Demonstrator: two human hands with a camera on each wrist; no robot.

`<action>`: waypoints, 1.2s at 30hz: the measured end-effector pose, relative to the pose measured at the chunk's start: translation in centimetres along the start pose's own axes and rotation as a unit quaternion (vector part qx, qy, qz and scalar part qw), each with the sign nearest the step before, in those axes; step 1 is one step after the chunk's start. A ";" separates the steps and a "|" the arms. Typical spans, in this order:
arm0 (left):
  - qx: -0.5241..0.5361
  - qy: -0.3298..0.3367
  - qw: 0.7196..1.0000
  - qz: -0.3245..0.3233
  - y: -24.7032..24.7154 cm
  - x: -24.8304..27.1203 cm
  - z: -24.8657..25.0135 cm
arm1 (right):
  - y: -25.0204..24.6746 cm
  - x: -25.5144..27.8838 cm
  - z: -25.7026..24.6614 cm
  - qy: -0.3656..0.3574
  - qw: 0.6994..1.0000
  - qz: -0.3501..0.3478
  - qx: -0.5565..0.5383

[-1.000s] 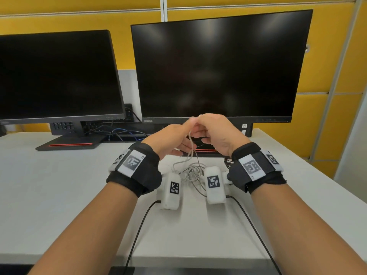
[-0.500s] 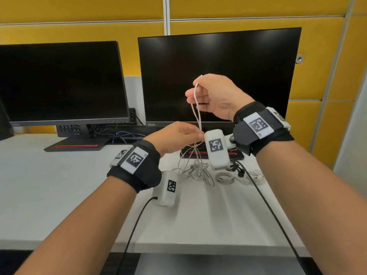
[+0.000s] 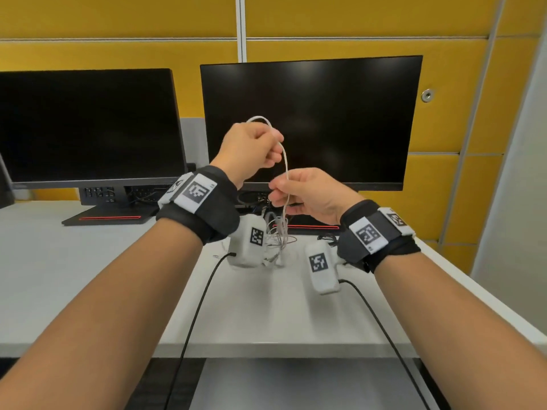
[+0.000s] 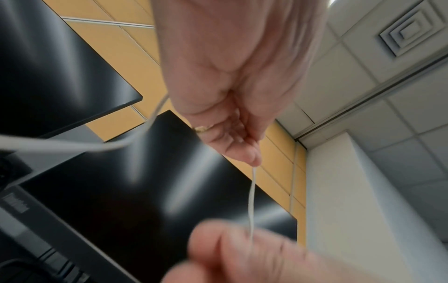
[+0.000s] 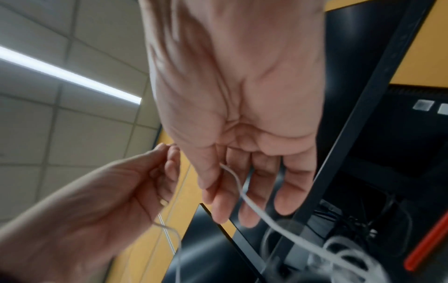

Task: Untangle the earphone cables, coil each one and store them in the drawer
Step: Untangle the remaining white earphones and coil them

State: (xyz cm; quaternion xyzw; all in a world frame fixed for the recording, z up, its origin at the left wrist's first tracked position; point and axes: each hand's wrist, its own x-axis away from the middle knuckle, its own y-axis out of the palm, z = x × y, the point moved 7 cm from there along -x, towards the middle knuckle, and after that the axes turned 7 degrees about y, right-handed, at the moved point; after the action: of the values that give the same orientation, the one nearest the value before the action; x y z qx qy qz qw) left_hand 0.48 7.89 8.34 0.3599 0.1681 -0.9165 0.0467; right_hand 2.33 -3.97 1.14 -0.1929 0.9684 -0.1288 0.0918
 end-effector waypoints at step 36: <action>-0.023 -0.100 0.993 -0.059 0.0 3.0 -3.1 | 0.7 0.8 0.1 0.074 0.990 -0.021 -0.118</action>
State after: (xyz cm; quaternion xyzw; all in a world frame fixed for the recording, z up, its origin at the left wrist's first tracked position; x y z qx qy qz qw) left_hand 0.33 9.03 4.18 0.2547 0.2051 -0.9449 0.0173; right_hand 1.41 -3.69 0.78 -0.2124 0.9767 -0.0294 -0.0065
